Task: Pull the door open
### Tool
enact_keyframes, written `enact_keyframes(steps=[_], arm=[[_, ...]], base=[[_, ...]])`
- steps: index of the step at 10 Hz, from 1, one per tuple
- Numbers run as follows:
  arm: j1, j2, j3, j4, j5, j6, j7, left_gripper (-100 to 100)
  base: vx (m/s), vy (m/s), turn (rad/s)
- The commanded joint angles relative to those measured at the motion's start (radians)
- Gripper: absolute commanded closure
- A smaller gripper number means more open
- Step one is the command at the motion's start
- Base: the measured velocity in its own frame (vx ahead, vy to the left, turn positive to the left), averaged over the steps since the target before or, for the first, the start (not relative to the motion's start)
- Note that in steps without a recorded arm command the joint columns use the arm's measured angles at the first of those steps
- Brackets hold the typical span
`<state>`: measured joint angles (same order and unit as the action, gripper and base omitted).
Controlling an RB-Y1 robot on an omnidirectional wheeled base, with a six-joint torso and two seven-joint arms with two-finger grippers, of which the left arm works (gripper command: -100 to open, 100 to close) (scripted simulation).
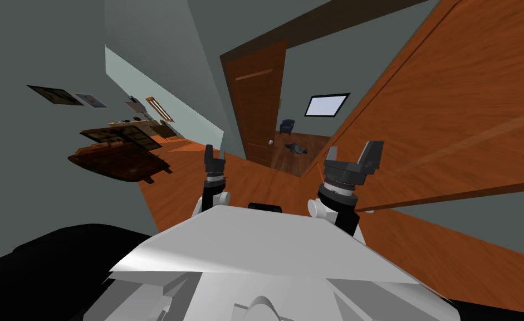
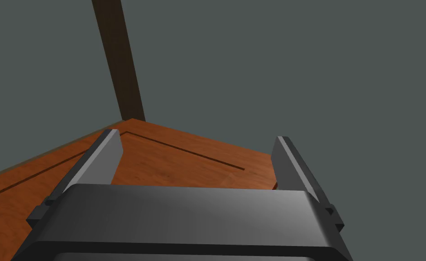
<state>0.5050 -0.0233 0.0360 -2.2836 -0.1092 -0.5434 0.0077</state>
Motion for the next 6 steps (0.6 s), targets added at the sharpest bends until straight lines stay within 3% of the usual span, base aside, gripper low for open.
enact_keyframes(steps=[1, 6], arm=[[-0.010, 0.012, 0.002, 0.031, -0.011, -0.009, -0.021, -100], [-0.045, 0.045, 0.010, 0.140, -0.051, -0.040, -0.096, -100]], base=[[0.118, -0.040, 0.007], [0.158, -0.036, 0.000]])
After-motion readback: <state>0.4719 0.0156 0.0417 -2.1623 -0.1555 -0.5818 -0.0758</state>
